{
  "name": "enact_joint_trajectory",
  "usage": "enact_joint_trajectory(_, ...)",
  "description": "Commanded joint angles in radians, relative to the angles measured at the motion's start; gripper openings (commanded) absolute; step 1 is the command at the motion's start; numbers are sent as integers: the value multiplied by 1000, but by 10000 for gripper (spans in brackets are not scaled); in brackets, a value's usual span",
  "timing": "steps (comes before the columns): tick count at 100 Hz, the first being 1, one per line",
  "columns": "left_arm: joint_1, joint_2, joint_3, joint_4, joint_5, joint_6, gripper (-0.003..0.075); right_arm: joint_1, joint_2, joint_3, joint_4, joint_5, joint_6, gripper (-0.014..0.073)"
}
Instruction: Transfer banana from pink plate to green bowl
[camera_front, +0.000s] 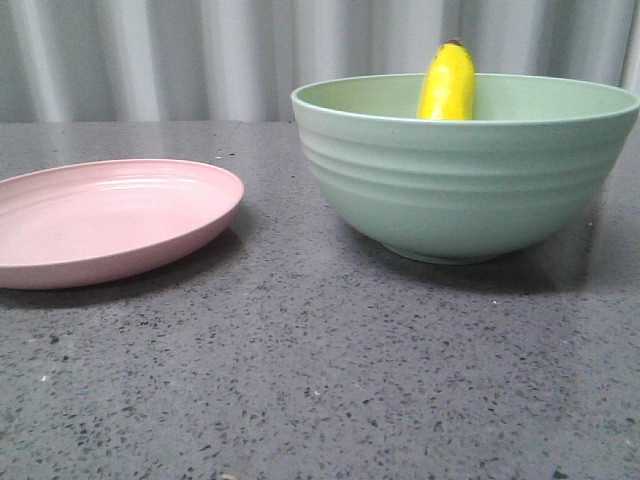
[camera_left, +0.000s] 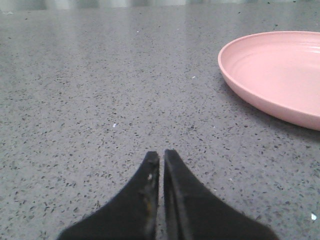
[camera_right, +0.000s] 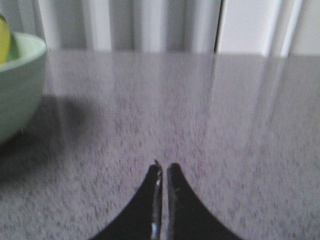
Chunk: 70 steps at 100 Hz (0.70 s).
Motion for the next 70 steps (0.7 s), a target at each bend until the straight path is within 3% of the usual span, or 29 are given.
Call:
enact_joint_trajectory(1,3,-29,10,-3,-64,-9,-20,-6,-22,20,-17,-11,3,-64)
enact_joint_trajectory(16,3,-29,10,-3,-64,-9,-20,-6,-22,20,-4,114,3,-64)
enact_joint_trajectory(70,3,-29,10,-3,-64,-9,-20,-6,-22,20,-4,108,3,-64)
